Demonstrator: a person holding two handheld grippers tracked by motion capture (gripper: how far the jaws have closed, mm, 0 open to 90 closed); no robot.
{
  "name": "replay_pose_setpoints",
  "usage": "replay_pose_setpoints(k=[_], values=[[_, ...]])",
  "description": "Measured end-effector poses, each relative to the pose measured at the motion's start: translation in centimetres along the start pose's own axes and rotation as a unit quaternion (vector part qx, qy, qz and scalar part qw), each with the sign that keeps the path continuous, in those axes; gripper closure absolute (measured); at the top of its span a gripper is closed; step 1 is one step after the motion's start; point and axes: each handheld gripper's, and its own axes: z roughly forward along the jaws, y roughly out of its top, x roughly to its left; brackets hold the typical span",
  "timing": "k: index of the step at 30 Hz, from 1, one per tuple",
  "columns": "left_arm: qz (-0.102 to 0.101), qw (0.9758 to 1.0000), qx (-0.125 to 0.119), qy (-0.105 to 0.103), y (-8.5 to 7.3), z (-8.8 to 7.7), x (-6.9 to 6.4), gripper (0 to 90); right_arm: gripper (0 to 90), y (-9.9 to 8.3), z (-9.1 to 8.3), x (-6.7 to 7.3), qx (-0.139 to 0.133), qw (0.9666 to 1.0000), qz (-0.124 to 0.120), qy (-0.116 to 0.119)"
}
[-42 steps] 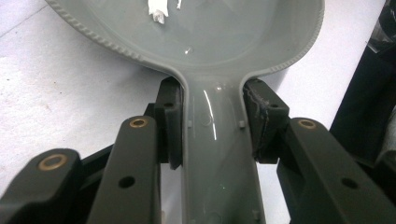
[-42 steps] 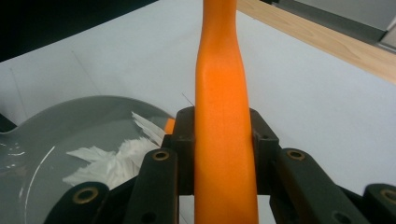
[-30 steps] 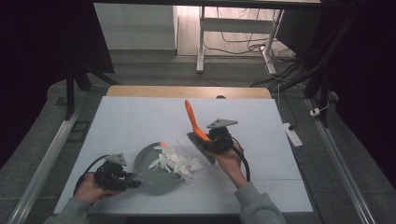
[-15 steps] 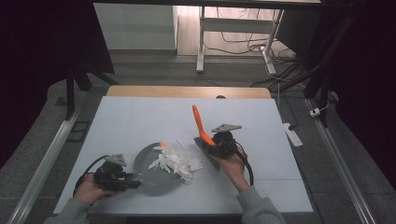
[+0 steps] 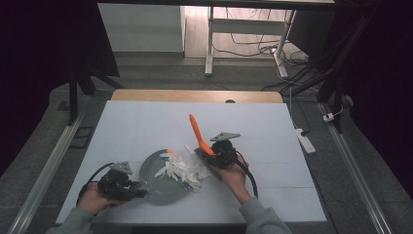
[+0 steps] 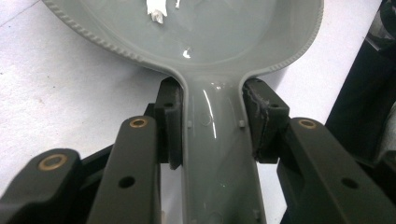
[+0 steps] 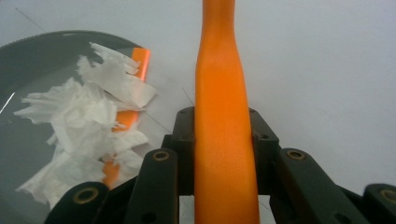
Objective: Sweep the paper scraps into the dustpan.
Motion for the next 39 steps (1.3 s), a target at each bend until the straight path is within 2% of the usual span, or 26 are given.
replay_pose_setpoints(k=[6,11,25,29,33,39], values=[[0.000,1.0000,0.000,-0.001,0.0,0.0,0.0,61.1,70.3,0.3,0.7,1.5,0.007,0.9999,-0.007,0.002],[-0.001,1.0000,-0.001,-0.001,0.0,0.0,0.0,61.1,70.3,0.6,1.3,2.7,0.008,0.9998,-0.013,0.012],[-0.003,1.0000,-0.002,-0.004,-0.1,0.1,0.0,61.1,70.3,2.6,3.5,7.2,-0.001,0.9978,-0.038,0.053],[-0.003,1.0000,-0.002,-0.005,-0.1,0.1,0.0,61.1,70.3,3.0,3.6,8.1,-0.005,0.9959,-0.049,0.076],[-0.003,1.0000,-0.003,-0.005,-0.1,0.0,0.1,61.1,70.3,3.5,2.7,8.0,-0.025,0.9956,-0.050,0.075],[-0.005,0.9999,-0.009,-0.007,-0.2,0.0,0.2,61.1,70.3,3.8,0.5,6.1,-0.053,0.9961,-0.037,0.060]])
